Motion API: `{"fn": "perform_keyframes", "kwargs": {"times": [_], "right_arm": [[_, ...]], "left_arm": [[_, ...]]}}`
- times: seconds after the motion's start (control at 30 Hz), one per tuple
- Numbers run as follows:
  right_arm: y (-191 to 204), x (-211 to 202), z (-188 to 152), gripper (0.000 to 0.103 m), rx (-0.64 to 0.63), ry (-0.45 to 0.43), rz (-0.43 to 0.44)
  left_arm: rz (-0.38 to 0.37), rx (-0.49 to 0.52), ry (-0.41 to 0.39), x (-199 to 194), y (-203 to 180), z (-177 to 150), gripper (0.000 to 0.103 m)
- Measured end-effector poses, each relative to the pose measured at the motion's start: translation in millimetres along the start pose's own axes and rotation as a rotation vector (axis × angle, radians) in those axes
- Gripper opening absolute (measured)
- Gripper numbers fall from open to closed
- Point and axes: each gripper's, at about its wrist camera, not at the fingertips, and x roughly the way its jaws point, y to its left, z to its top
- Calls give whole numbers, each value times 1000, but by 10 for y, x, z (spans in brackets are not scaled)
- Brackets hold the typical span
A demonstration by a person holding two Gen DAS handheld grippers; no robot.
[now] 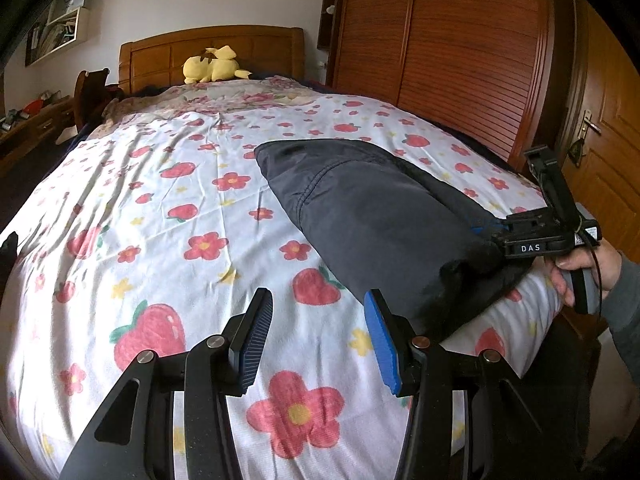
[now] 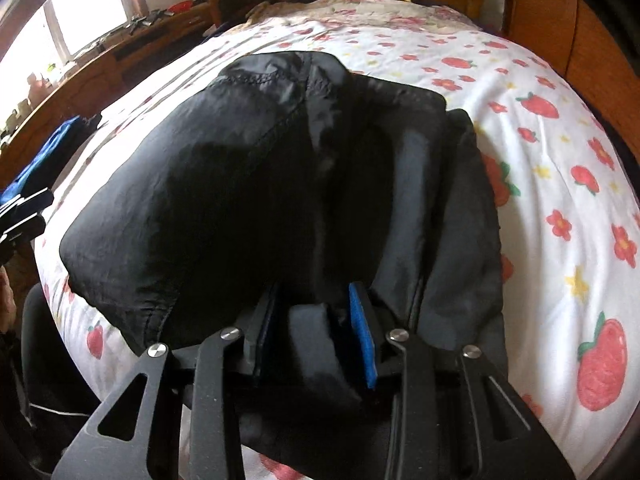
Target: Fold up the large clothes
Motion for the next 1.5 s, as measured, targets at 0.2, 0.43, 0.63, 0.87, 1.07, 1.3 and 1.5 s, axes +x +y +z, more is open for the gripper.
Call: {"fn": "perform_keyframes", "kwargs": {"times": [0.2, 0.43, 0.63, 0.87, 1.07, 1.3, 1.5], "right_arm": [[321, -159, 1, 14, -161, -29, -102], [468, -851, 108, 11, -233, -209, -222], [582, -1215, 92, 10, -309, -287, -292], [126, -1245, -86, 9, -200, -246, -401], [-478, -823, -403, 9, -7, -111, -321], [-292, -1204, -246, 21, 21, -234, -328], [34, -1315, -17, 22, -22, -352, -309]], "left_arm": [[4, -4, 11, -18, 21, 7, 49], [-8, -5, -17, -170, -9, 23, 49], [-15, 5, -27, -214, -32, 33, 49], [-40, 5, -23, -136, -33, 49, 49], [-59, 23, -15, -31, -34, 86, 50], [-56, 27, -16, -55, -40, 76, 50], [-50, 21, -19, -77, -41, 56, 50]]}}
